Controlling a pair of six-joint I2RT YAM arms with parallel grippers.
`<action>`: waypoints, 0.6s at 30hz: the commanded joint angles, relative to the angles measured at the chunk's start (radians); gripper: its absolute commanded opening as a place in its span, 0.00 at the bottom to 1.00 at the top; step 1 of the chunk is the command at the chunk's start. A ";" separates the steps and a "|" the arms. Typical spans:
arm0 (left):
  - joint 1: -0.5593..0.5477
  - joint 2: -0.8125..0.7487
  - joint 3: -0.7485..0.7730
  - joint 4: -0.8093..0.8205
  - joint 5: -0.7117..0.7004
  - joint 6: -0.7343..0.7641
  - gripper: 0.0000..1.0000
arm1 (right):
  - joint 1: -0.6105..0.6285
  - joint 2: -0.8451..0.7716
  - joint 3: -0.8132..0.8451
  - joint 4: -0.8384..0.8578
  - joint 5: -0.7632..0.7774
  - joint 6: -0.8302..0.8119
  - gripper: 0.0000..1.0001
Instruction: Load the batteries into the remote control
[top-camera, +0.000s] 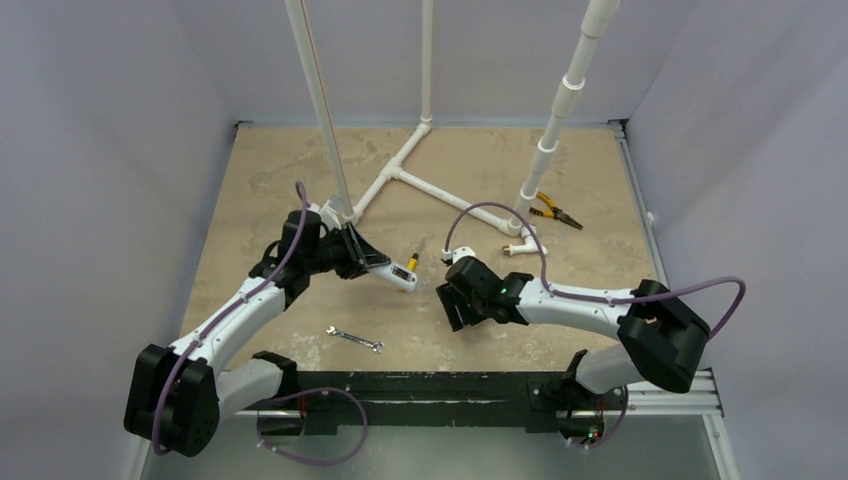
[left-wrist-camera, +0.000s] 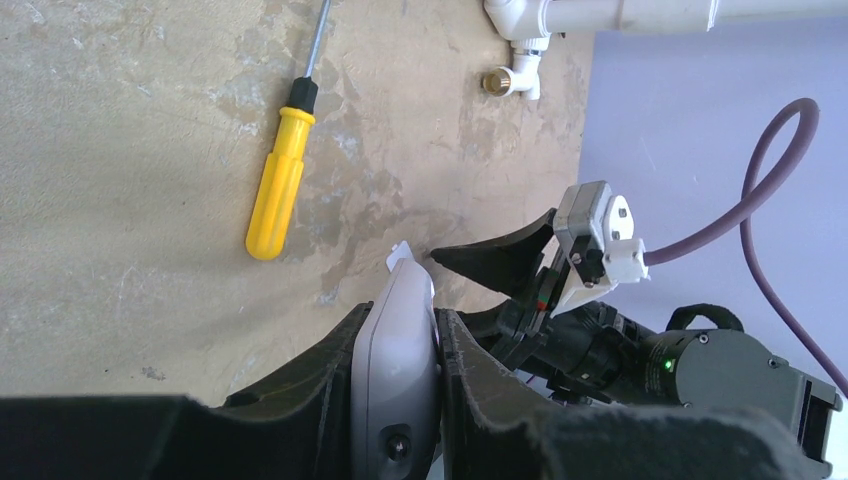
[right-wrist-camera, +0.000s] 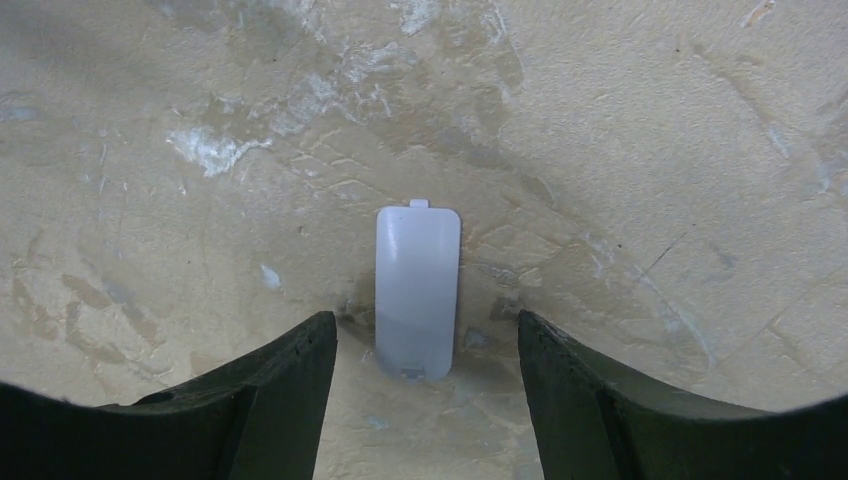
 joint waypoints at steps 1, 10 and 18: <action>0.010 -0.010 0.024 0.023 0.011 0.010 0.00 | 0.045 0.046 0.029 -0.043 0.042 0.032 0.65; 0.013 -0.005 0.026 0.025 0.009 0.010 0.00 | 0.059 0.069 0.037 -0.081 0.050 0.040 0.43; 0.012 0.007 0.030 0.028 0.012 0.011 0.00 | 0.064 0.044 0.033 -0.115 0.030 0.055 0.36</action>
